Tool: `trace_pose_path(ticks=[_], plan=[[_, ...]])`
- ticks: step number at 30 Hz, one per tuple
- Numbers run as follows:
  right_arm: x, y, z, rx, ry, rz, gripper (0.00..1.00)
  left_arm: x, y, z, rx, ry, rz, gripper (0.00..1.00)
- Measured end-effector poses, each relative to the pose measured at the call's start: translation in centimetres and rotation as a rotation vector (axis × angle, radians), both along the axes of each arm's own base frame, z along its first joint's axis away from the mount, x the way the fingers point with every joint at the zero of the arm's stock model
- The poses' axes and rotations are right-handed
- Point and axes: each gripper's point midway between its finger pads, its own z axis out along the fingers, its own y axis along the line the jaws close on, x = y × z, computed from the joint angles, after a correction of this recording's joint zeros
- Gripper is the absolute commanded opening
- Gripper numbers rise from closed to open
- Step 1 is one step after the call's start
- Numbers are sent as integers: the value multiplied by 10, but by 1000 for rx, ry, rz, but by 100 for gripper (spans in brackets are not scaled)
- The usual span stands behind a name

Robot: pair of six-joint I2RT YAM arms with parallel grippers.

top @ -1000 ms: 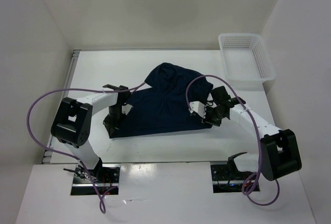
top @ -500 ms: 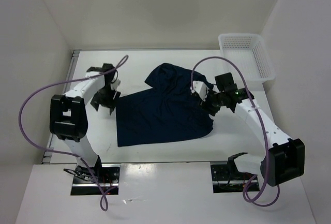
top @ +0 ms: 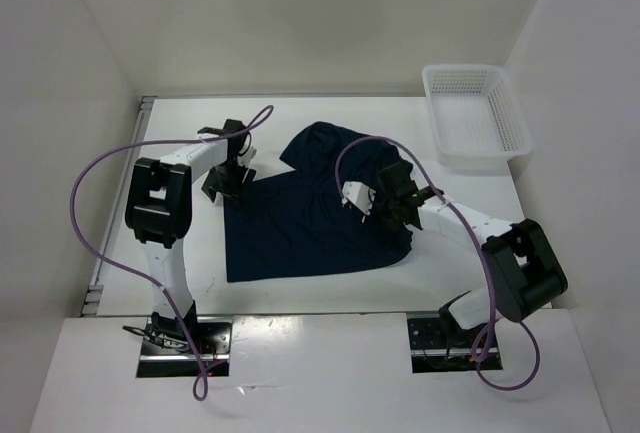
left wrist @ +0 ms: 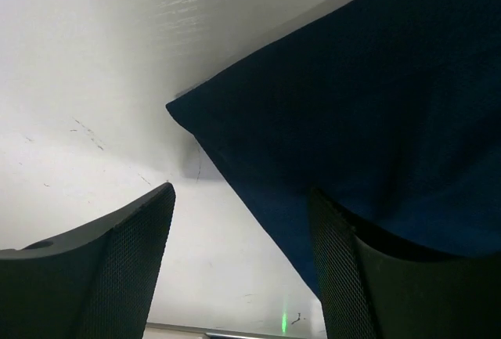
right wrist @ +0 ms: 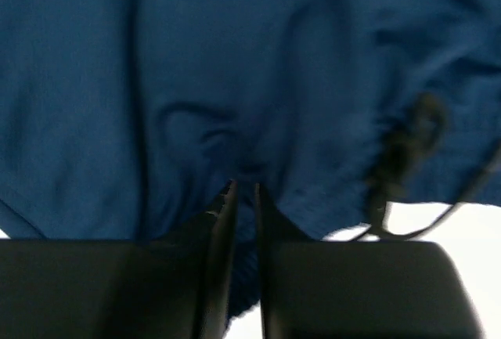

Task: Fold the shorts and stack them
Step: Flatten the shorts out

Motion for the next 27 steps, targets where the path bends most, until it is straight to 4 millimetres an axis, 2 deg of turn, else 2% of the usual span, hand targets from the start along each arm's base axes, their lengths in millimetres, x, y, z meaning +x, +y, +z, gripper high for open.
trace_pose_path(ticks=[3,8,12,14,16,18,21,23,25,27], plan=[[-11,-10,-20,-88,9,35,11,2,1,-1,3,-9,2,75],[-15,-31,-33,-202,-11,58,10,0,4,-3,0,-21,12,75],[-20,-38,-35,-232,-12,70,10,0,10,-1,0,-31,27,75],[-20,-35,-30,-212,-2,57,16,1,11,4,-10,-27,34,75],[-12,-22,-12,-153,-1,34,19,19,5,19,-41,-58,33,78],[9,1,21,-45,-41,3,22,55,-8,50,-108,-168,24,80],[48,38,90,152,-161,-44,26,112,-41,115,-237,-384,-32,80],[67,56,128,266,-227,-75,26,139,-67,148,-304,-483,-86,80],[82,63,146,338,-254,-121,29,158,-93,160,-345,-528,-133,80],[101,65,149,384,-245,-178,32,170,-117,145,-373,-505,-170,80]])
